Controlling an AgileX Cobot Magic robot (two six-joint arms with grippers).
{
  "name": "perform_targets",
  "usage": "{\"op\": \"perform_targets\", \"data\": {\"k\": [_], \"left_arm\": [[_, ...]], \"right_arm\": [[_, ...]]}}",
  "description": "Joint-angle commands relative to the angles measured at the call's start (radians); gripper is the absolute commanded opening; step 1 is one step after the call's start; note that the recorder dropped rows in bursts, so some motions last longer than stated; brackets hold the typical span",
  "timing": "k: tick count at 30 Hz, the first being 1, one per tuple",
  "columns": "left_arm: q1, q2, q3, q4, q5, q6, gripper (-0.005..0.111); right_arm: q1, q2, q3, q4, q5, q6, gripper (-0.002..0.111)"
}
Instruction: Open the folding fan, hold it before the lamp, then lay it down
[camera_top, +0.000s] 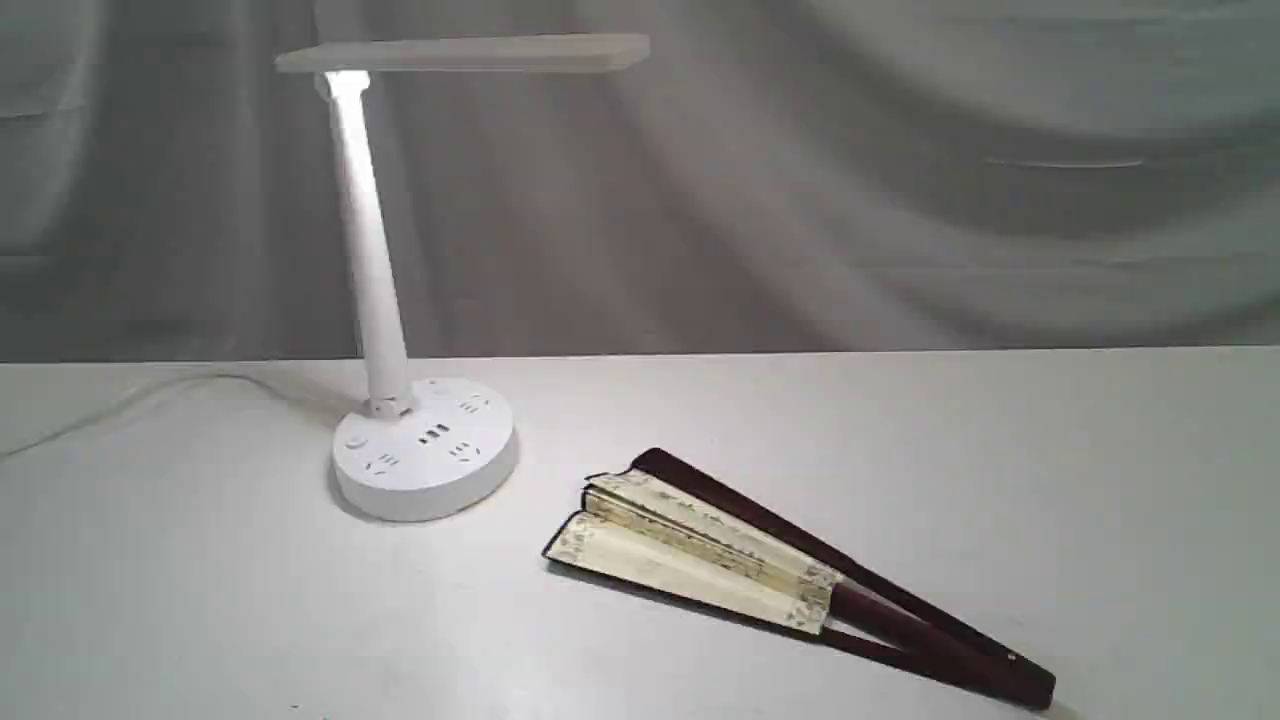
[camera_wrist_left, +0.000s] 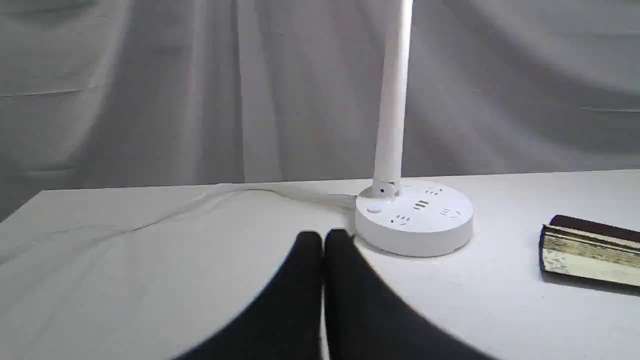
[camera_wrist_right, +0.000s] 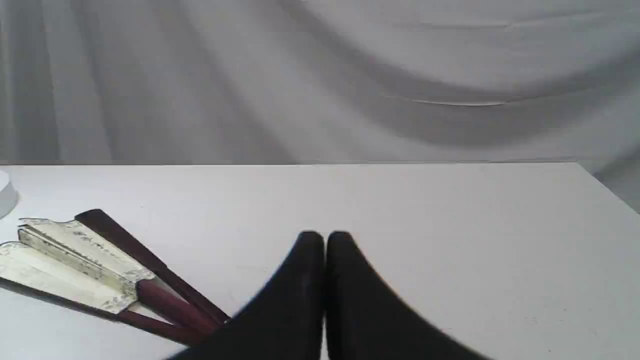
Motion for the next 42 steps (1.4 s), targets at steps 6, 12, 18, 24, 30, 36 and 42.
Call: {"op": "perform_targets", "data": {"k": [6,12,18,24,30,36,42], "left_arm": [[-0.004,-0.004,0.004,-0.005,-0.006,-0.003,0.0],[-0.004,-0.004,0.004,-0.005,-0.006,-0.003,0.0],[-0.004,-0.004,0.004,-0.008,-0.01,-0.053,0.0],[-0.004,-0.004,-0.084,-0.008,-0.01,-0.067,0.0],[-0.004,-0.004,-0.196,-0.008,0.03,-0.139,0.0],[-0.004,-0.004,-0.35,-0.008,0.168,-0.171,0.0],[-0.004,-0.004,-0.485,-0.008,0.342,-0.167,0.0]], "right_arm": [[0.006,-0.003,0.003,-0.002,-0.004,-0.001,0.0],[0.006,-0.003,0.003,-0.002,-0.005,-0.001,0.0],[0.006,-0.003,0.003,-0.002,-0.066,-0.001,0.0],[0.006,-0.003,-0.042,-0.002,-0.07,-0.001,0.0],[0.006,-0.003,-0.155,-0.002,0.0,0.001,0.0],[0.006,-0.003,-0.297,-0.002,0.145,0.002,0.0],[0.006,-0.003,-0.431,0.067,0.286,0.02,0.0]]}}
